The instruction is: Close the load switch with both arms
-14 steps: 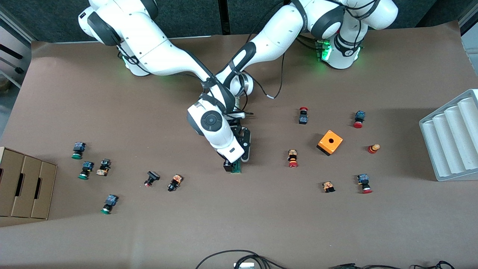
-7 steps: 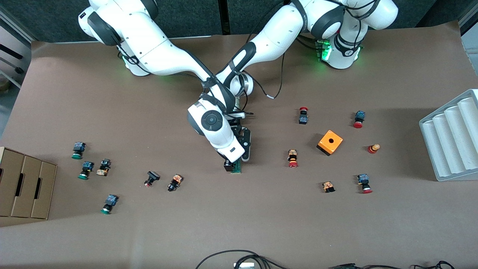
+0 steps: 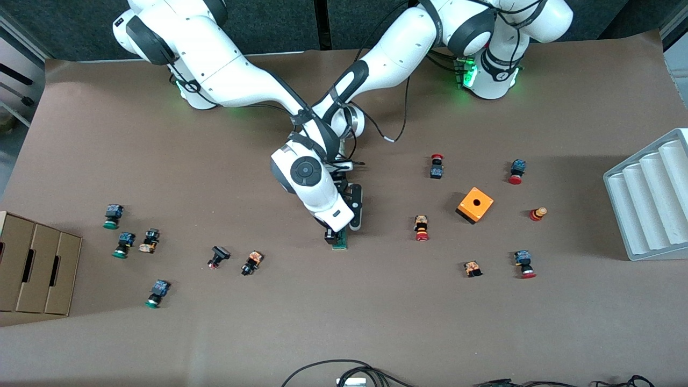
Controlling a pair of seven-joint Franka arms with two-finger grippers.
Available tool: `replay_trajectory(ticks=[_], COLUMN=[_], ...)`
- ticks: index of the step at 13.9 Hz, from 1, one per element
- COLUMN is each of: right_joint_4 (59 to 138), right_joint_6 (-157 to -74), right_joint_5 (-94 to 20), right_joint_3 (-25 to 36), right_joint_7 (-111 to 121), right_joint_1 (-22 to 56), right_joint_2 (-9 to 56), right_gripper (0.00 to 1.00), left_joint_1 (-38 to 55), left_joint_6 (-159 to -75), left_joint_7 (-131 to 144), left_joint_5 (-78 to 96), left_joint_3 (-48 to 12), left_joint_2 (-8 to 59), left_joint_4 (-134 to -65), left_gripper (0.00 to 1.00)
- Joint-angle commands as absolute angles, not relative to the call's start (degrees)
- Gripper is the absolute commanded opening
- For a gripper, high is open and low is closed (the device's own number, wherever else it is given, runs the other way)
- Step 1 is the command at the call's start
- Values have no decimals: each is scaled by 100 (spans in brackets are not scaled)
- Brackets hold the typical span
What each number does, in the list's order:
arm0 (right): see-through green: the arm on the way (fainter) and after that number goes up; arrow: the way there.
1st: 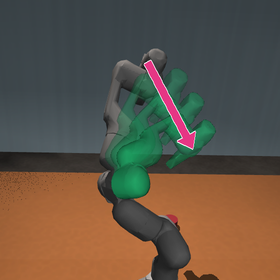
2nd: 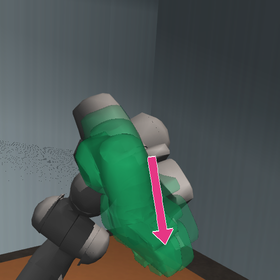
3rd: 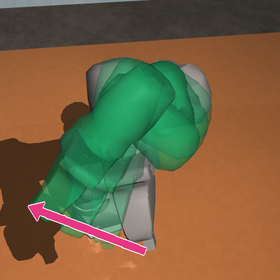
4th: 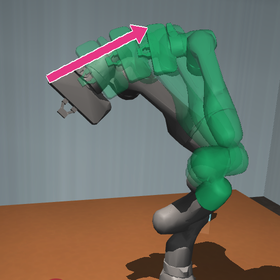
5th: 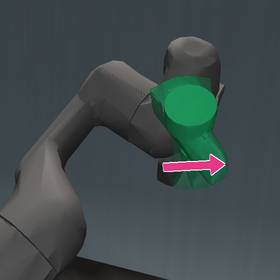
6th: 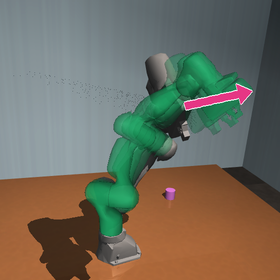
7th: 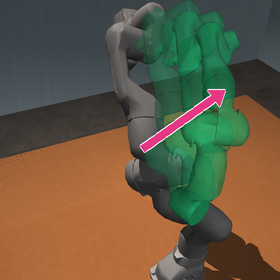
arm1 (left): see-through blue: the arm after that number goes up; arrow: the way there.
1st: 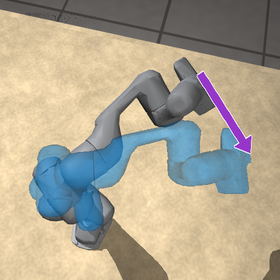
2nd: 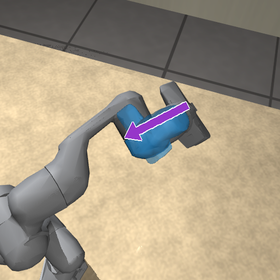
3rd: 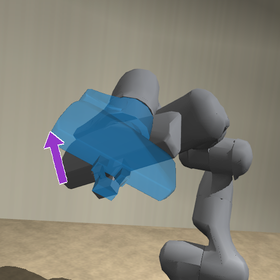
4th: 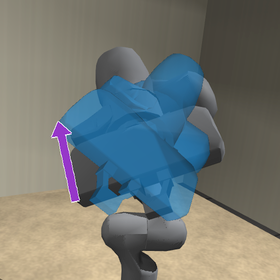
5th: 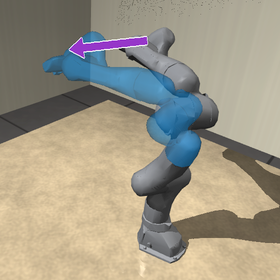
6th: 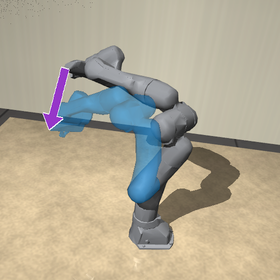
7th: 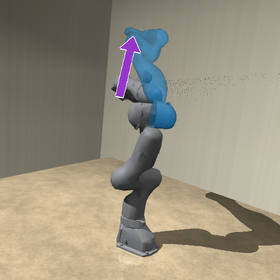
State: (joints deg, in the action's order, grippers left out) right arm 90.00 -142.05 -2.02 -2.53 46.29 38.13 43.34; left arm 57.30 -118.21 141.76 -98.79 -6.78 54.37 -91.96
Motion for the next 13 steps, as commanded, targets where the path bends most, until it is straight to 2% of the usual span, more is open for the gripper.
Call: replay_trajectory(ticks=[1,13], right_joint_4=[9018,9009], right_joint_6=[-14326,-14335], right_joint_5=[-70,114], right_joint_3=[-220,-220], right_joint_7=[4649,4737], right_joint_1=[3823,3779], right_joint_2=[4368,4368], right_gripper=[78,75], left_joint_1=[5739,5739], left_joint_6=[-11856,-11865], left_joint_7=[14300,14291], left_joint_5=[-9932,-9940], left_joint_3=[-633,-633], left_joint_2=[5361,5361], left_joint_4=[-9290,-9290], left_gripper=[37,38])
